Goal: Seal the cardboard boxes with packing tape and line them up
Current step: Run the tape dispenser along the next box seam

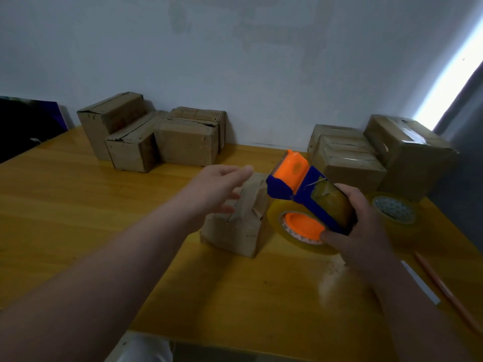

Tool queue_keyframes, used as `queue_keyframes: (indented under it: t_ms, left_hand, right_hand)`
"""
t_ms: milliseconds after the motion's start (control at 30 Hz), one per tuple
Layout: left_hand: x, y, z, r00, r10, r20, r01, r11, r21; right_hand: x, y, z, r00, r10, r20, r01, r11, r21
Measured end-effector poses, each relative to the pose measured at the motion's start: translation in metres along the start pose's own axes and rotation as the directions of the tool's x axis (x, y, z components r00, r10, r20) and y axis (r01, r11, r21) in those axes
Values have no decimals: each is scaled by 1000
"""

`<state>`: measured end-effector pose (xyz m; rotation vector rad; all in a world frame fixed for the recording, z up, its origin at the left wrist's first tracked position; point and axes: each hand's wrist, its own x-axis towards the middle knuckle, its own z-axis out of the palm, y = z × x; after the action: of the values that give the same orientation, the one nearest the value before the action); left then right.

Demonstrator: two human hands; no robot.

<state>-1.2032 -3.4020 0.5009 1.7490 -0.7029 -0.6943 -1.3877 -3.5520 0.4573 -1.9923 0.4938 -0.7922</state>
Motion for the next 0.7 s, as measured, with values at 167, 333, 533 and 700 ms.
queue_keyframes:
  t_ms: [167,333,533,700]
  left_hand:
    - [-3,7,6,936,-255,243,329,877,-349]
    - [-2,0,-1,976,-180,122,210,925,-316]
    - [-3,-10,-19,982,-189,-19,183,968,-171]
    - [-1,-30,-56,938,-191,-288,151,976,-157]
  right_hand:
    - [-3,-6,-1,998,-51,31,52,998,-20]
    - [-3,-13,-4,993,-60,105,68,995,-69]
    - [6,-35,-11,943,25,333,38,983,-182]
    - [16,-39,-35,903,122,413,26,942,-335]
